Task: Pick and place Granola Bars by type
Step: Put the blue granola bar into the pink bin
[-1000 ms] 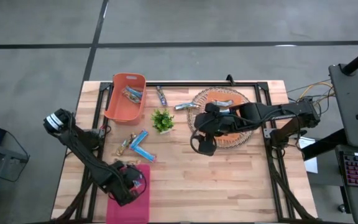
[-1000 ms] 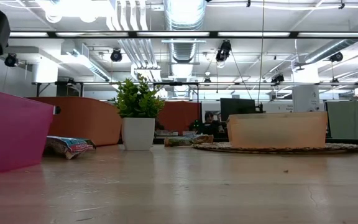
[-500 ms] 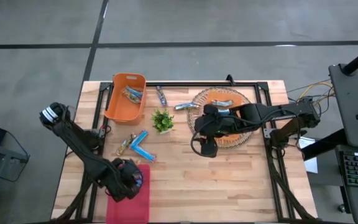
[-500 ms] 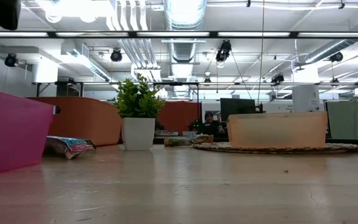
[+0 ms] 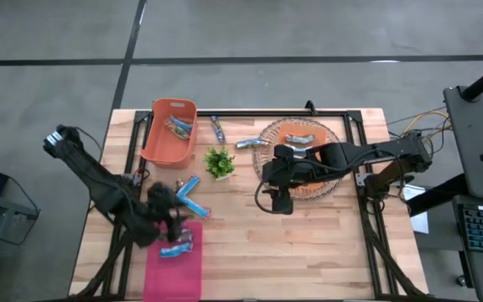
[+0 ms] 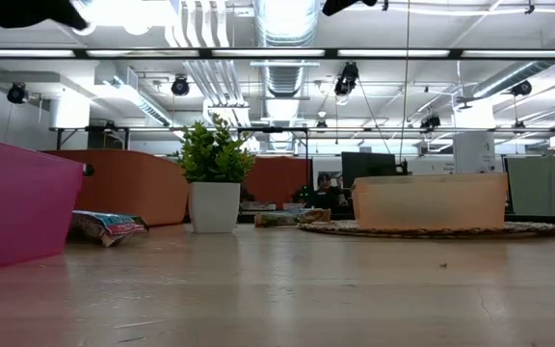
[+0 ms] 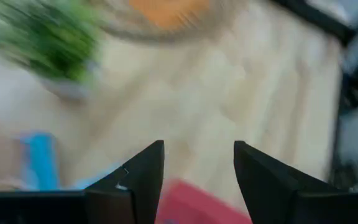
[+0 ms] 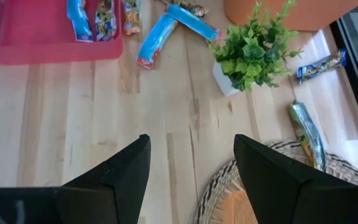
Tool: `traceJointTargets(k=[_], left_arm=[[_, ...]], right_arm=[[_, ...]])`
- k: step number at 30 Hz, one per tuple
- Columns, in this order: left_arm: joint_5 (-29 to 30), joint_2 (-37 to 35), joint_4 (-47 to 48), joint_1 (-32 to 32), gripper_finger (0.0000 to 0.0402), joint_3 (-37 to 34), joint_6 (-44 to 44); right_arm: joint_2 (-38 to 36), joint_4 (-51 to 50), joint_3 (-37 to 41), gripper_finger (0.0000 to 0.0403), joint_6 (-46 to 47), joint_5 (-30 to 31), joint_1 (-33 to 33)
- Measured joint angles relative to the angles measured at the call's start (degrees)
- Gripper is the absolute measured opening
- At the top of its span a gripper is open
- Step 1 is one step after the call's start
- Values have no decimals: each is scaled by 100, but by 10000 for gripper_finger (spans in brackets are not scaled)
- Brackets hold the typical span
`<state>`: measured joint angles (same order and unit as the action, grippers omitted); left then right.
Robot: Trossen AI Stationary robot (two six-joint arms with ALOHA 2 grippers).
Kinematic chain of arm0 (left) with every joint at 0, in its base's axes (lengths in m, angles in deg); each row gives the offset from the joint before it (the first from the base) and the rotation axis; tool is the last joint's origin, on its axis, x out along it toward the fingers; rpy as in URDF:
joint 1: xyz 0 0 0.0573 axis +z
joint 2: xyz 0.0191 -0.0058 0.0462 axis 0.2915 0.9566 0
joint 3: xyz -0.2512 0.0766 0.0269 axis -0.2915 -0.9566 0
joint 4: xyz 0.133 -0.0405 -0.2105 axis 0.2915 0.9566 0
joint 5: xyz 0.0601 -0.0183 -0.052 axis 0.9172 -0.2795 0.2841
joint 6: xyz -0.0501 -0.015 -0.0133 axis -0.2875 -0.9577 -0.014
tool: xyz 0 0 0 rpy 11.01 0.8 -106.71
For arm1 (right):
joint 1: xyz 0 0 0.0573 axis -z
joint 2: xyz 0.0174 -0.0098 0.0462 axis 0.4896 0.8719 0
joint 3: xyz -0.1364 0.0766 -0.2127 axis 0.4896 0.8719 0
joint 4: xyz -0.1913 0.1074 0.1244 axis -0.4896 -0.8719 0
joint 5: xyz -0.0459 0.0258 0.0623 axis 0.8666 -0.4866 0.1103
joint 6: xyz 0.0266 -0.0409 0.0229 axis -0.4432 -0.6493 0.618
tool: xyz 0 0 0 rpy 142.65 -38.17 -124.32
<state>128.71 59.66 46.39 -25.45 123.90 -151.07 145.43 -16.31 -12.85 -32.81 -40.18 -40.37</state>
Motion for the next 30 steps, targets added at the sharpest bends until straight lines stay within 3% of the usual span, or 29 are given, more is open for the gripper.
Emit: traceJointTargets(k=[4,8,14,17,19,22,30], left_arm=[[510,-613,444,728,174,165,-9],[688,-1041,331,1547,174,305,761],[699,-1272,-542,2548,174,357,2591],[691,-1290,-1032,2873,174,326,2741],[553,-1252,-1310,3072,174,325,2825],[244,-1134,-1515,3356,174,325,3079],[-206,-748,-1469,3909,174,310,3631]], right_arm=[[22,48,10,219,-2,14,7],[22,117,14,219,-17,13,7],[22,374,11,219,-479,59,9],[22,418,11,219,-417,361,19],[22,462,14,219,123,611,82],[-14,526,23,222,714,526,275],[-401,982,235,253,474,483,346]])
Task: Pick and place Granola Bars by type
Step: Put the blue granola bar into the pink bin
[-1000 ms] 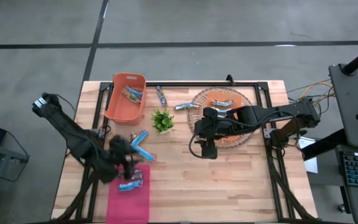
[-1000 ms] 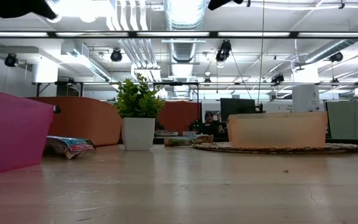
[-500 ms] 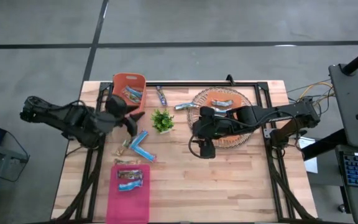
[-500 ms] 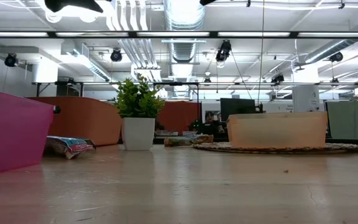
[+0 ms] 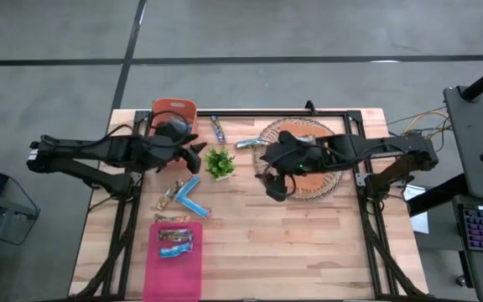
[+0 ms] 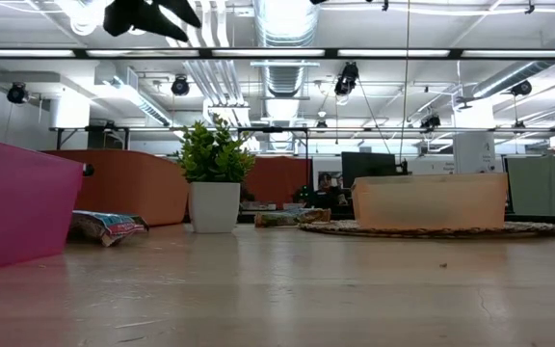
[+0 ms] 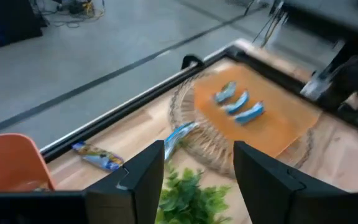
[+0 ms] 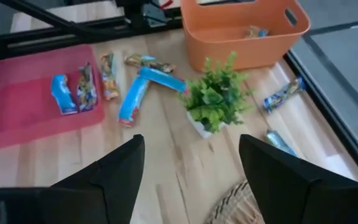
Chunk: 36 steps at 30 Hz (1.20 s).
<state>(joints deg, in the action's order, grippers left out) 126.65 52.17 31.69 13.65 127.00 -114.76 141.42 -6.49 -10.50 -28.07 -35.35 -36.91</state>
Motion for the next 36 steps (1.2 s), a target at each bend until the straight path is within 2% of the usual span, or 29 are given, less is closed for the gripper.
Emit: traceJointTargets(k=[6,11,15,18,28,33,36], left_arm=[[-49,313,-39,474,174,0,-44],[-60,615,-348,1015,174,66,-68],[-550,931,-962,1448,174,165,389],[-1068,1299,-1218,1736,174,329,539],[-1247,2770,-1164,2567,174,1510,-447],[-1253,3640,-479,2982,174,2363,-1042],[-1307,4190,-1,3183,174,2918,-1117]], right_arm=[[-438,71,506,266,0,97,15],[-885,206,1023,267,33,485,19],[-1259,256,1447,269,48,929,54],[-1509,274,1741,274,170,994,151],[-1838,400,2460,269,274,992,198],[-1828,708,2664,261,32,877,196],[-1828,885,2721,258,-294,688,198]])
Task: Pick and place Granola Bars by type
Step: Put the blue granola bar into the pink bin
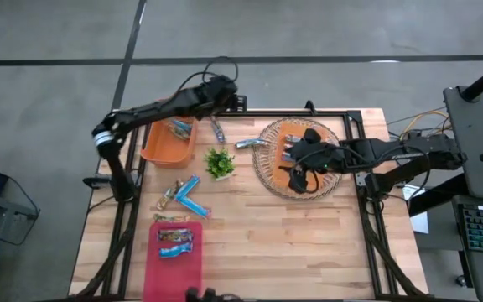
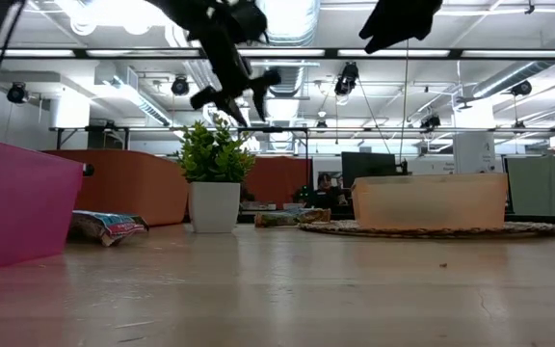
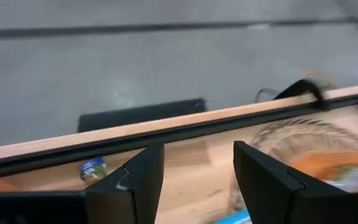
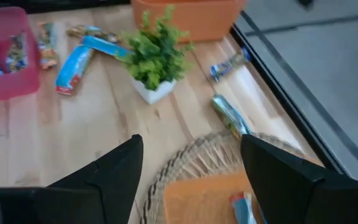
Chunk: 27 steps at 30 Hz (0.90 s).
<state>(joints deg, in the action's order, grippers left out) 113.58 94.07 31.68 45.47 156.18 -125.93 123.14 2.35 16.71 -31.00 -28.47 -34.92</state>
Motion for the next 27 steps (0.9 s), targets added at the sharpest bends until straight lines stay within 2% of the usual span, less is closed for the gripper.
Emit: traceJointTargets(k=[7,13,19,27], left_arm=[[-196,1072,1473,236,174,1127,-494],[-210,1587,2426,351,174,1477,-822],[-500,1770,2468,383,174,1452,-925],[-721,1784,2502,399,174,1309,-1826]], right_arm=[[0,571,30,265,-502,-61,0],[0,821,30,265,-616,-61,0],[0,1018,30,258,-624,-63,0],[0,1117,30,265,-508,-65,0]])
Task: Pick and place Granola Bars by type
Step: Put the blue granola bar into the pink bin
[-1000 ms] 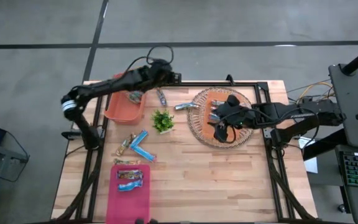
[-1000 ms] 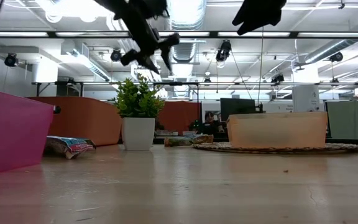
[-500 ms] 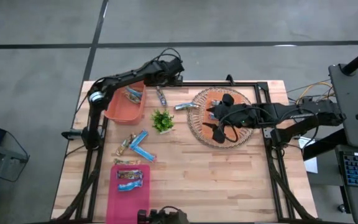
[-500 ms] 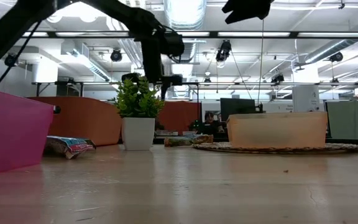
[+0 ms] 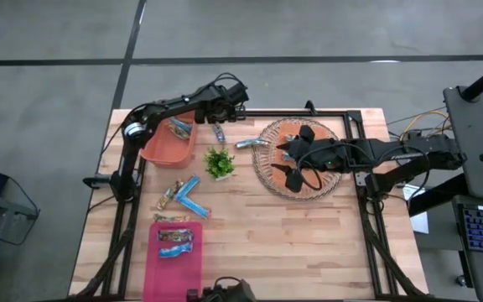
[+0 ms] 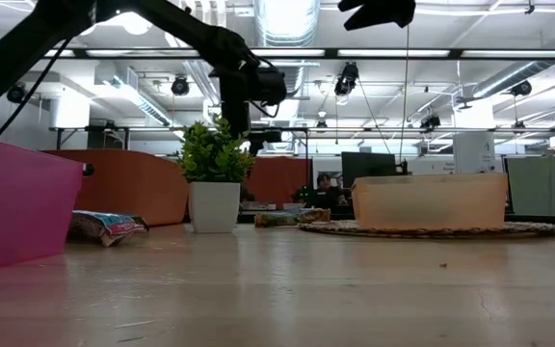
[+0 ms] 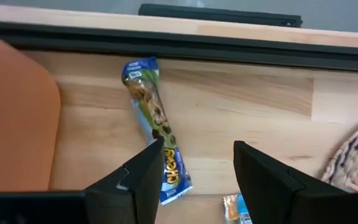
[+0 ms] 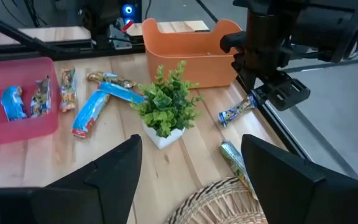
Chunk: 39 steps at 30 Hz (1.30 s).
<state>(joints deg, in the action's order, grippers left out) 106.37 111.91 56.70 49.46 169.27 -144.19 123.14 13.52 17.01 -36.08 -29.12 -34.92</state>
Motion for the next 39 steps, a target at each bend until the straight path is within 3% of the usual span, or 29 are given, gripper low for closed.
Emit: traceJointTargets(k=[13,27,39], left_arm=[[-1,88,201,-16,174,-19,-348],[27,687,209,-258,174,-21,-374],[375,852,294,-262,174,-56,-368]], right_arm=[[2,25,0,255,50,-2,0],[2,62,0,266,-18,-21,2],[2,36,4,256,17,-474,-2]])
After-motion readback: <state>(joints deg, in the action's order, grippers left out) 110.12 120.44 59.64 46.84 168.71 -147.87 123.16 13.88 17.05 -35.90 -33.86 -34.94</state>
